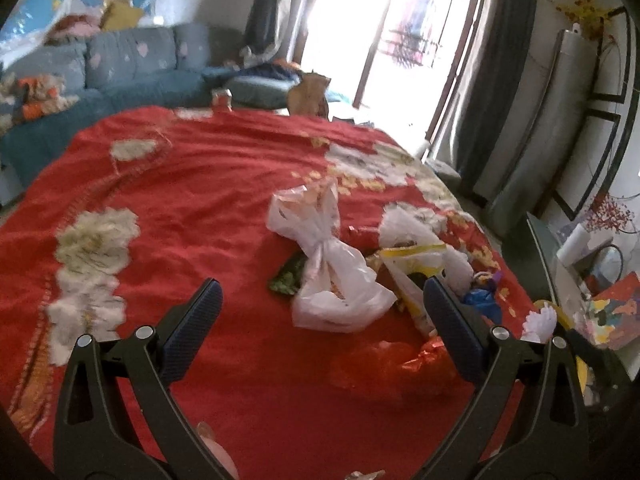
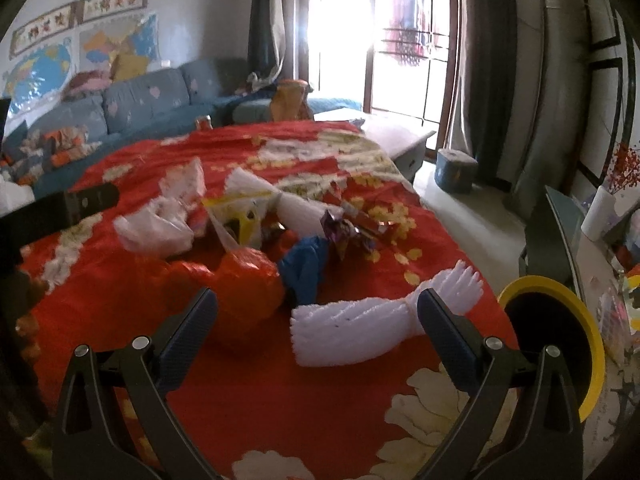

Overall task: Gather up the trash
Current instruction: 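Grasp the white plastic bag with the left tool while the right tool grasps the white foam net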

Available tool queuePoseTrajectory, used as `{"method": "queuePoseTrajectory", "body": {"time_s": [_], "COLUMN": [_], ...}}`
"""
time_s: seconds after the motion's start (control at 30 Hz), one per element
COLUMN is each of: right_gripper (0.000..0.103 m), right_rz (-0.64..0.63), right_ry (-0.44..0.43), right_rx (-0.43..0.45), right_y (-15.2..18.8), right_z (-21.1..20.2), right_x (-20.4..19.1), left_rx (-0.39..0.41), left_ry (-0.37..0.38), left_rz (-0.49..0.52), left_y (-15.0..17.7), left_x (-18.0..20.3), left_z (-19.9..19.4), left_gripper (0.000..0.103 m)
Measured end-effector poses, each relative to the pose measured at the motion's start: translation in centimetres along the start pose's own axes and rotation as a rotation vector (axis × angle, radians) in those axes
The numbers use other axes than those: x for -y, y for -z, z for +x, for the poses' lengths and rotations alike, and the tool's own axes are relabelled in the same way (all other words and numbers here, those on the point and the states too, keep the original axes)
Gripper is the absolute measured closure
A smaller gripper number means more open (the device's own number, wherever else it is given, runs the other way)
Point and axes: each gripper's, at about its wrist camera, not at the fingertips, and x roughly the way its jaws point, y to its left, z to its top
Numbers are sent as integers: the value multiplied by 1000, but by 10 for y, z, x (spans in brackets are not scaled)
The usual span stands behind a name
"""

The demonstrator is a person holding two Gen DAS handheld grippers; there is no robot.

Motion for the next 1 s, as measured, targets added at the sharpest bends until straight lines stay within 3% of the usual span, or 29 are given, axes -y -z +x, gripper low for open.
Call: {"method": "queuePoseTrajectory", "body": {"time_s": [0.17, 0.3, 0.43, 0.53, 0.6, 0.73, 1.0], "right_gripper": [7, 20, 39, 61, 75, 81, 82], "right_rz": [15, 24, 34, 52, 58, 85, 121], "right_ry": [16, 24, -1, -24, -34, -63, -107], "right_rx": [-51, -90, -106, -100, -95, -79, 12], "right_y": [6, 11, 15, 16, 15, 15, 10], "right_z": [14, 25, 29, 25, 22, 13, -16], "right_x": [6, 11, 17, 22, 25, 33, 47], "left_rx": [-69, -92, -107, -108, -106, -88, -13], "left_ry": [13, -2, -2, 16, 16, 20, 30], "left_rz": [-30, -31, -56, -68, -70, -85, -96], "left_y": [-3, 0, 6, 8, 9, 4, -13], "left_x": [3, 5, 0, -4, -5, -10, -13], "left_z": [27, 41, 46, 45, 43, 38, 14], "left_gripper": [11, 11, 36, 53, 57, 70, 80]}}
